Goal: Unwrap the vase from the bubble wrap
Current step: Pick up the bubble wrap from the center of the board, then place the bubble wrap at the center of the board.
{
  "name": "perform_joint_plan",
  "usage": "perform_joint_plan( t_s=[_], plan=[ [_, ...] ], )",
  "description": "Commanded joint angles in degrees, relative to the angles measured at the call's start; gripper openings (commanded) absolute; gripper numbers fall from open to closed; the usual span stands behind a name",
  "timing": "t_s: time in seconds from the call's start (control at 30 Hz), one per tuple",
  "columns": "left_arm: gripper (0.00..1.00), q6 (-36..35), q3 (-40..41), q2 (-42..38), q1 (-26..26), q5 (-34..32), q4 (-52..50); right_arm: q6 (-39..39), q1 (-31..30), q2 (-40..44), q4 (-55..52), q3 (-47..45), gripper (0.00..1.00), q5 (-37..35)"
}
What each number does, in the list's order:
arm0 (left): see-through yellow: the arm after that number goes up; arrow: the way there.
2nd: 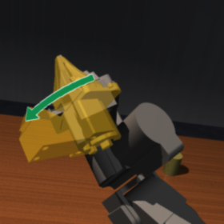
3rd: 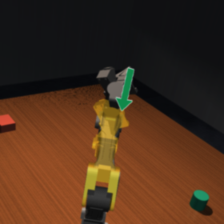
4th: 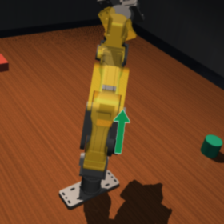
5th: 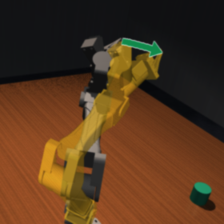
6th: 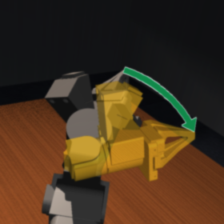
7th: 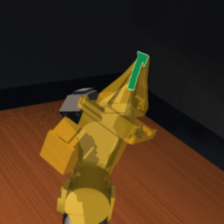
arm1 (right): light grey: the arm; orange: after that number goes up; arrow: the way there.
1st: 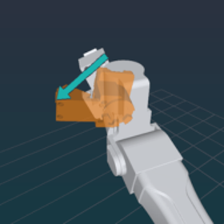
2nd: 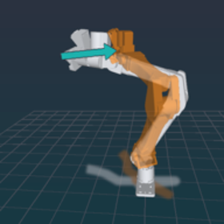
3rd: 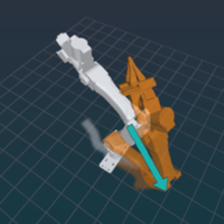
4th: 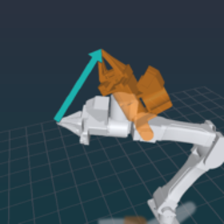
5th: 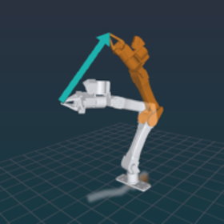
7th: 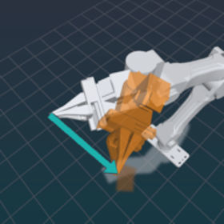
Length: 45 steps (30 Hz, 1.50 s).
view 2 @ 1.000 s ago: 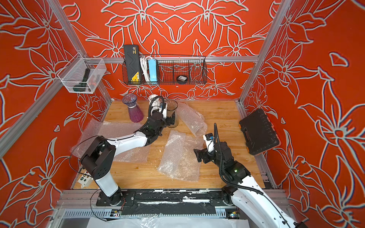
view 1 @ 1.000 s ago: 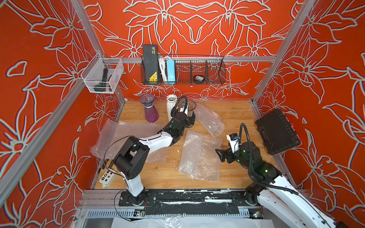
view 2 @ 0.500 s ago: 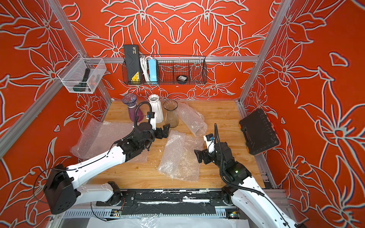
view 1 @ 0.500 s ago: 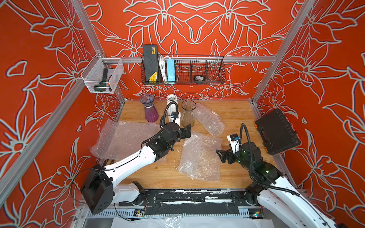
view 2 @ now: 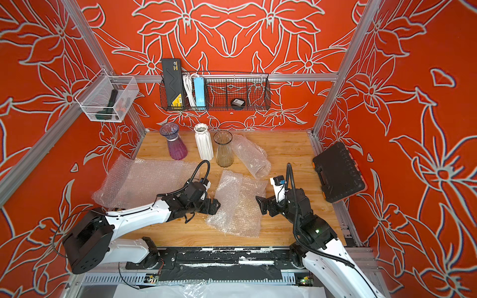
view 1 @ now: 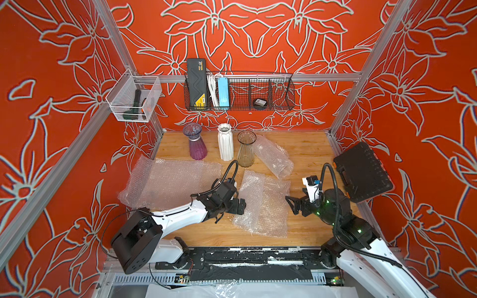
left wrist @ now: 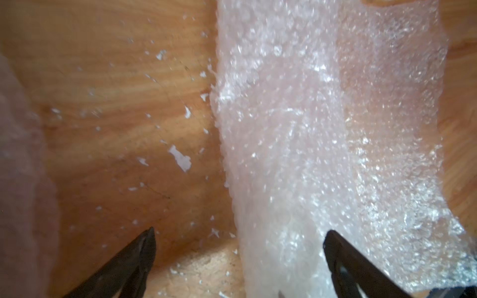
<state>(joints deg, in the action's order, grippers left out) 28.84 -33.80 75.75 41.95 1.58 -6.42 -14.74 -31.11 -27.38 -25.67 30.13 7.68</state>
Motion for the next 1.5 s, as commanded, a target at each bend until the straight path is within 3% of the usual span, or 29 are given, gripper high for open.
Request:
perform_joint_plan(
  t_s=[0.0,0.3,0.5,0.6,0.73,1.03,1.27,1.47],
  plan=[
    [0.96,3.4,1.9,0.5,1.9,3.7,3.7,-0.6,0.2,0.4,-0.9,-0.2,0.98,0.1],
    [0.65,5.7,3.0,0.4,3.5,6.8,5.6,0.2,0.1,0.2,-0.4,-0.4,0.98,-0.8],
    [0.15,6.0,1.3,-3.1,3.6,5.2,1.9,-0.1,0.2,1.6,0.3,-1.7,0.98,-1.8],
    [0.00,5.2,-2.2,-6.1,3.0,0.0,-4.9,0.2,0.1,2.1,0.7,-1.6,0.98,-2.0],
    [0.00,3.0,-6.4,-9.9,-1.0,-3.3,-12.4,0.3,0.2,2.9,2.7,-1.7,0.98,-2.1],
    [0.00,-5.0,-13.9,-16.6,-19.4,-10.8,-27.2,0.8,0.1,2.8,4.3,-1.1,0.98,-2.5],
    [0.00,-3.9,-12.1,-18.3,-28.0,-12.6,-26.8,1.8,0.2,3.2,5.4,-0.6,0.98,-2.8],
    [0.00,-8.2,-12.6,-15.9,-40.9,-11.3,-24.1,2.4,0.1,3.1,6.2,-0.5,0.98,-2.5]
  ],
)
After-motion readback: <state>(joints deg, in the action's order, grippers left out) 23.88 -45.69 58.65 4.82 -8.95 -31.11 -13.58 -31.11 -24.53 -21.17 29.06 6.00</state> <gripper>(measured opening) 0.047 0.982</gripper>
